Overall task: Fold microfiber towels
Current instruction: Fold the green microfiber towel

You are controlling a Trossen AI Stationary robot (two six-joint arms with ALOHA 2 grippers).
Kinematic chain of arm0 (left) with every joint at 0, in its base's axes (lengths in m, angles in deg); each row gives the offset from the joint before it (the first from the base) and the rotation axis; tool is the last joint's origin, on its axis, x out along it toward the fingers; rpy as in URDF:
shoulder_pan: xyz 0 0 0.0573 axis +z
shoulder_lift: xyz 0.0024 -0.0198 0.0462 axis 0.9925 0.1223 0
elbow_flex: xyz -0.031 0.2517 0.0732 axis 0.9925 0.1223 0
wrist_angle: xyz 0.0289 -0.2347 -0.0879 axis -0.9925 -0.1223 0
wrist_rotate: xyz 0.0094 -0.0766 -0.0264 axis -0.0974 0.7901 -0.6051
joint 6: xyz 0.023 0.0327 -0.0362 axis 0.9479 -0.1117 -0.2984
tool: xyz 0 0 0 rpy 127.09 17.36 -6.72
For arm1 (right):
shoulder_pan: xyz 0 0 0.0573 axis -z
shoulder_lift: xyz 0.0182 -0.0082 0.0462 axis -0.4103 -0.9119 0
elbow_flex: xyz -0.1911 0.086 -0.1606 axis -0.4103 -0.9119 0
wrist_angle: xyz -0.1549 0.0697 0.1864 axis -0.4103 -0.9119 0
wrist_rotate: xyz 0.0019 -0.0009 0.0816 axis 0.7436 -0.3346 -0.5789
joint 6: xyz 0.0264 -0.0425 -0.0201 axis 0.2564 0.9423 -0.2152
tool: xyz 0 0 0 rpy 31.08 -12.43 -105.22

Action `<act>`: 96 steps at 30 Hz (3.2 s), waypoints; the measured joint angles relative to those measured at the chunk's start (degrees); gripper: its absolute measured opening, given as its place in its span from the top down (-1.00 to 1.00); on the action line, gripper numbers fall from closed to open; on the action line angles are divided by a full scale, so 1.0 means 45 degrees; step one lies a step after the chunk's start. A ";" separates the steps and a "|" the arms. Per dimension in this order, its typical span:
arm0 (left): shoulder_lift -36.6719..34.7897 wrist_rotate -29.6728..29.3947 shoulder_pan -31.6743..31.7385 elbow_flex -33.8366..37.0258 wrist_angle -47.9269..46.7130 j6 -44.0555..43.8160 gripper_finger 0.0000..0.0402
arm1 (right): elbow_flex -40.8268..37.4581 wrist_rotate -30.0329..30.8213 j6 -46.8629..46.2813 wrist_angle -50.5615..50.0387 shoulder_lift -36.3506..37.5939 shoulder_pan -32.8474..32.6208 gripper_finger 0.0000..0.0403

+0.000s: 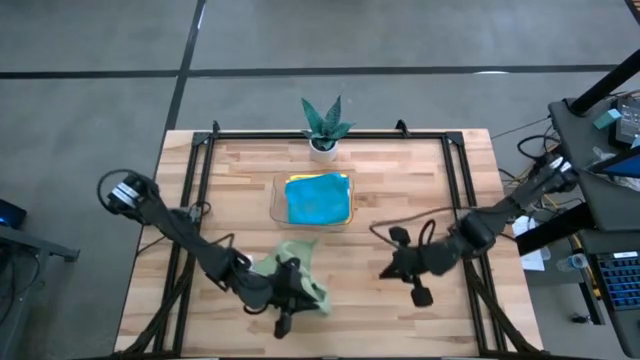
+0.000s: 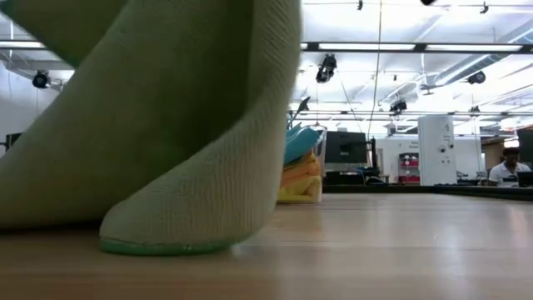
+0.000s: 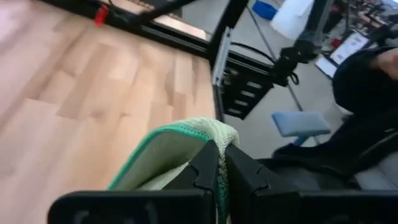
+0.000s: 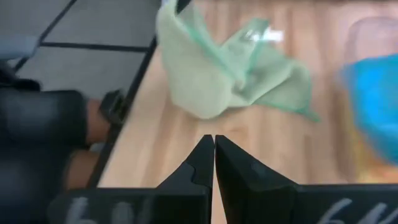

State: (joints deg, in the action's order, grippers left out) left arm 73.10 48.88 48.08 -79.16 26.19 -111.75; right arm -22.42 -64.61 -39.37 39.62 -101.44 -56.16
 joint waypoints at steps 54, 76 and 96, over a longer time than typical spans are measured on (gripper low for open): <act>0.2599 -0.2498 0.0856 -0.0521 0.3377 0.2948 1.00 | -0.3344 0.2433 0.3156 1.3254 -0.5356 -0.0204 0.38; 0.0734 -0.1138 0.0874 -0.0234 -0.4120 0.0087 0.22 | -0.3364 0.2346 0.1583 0.2928 -0.2917 -0.0450 0.85; 0.1100 0.3185 -0.0865 0.0472 -0.9397 -0.9137 0.22 | -0.3420 0.3583 0.0633 0.2059 -0.1900 -0.0269 -0.14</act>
State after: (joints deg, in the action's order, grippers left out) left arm 78.05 63.22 44.19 -77.04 -16.10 -152.86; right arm -37.81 -48.48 -36.52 48.88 -109.99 -57.37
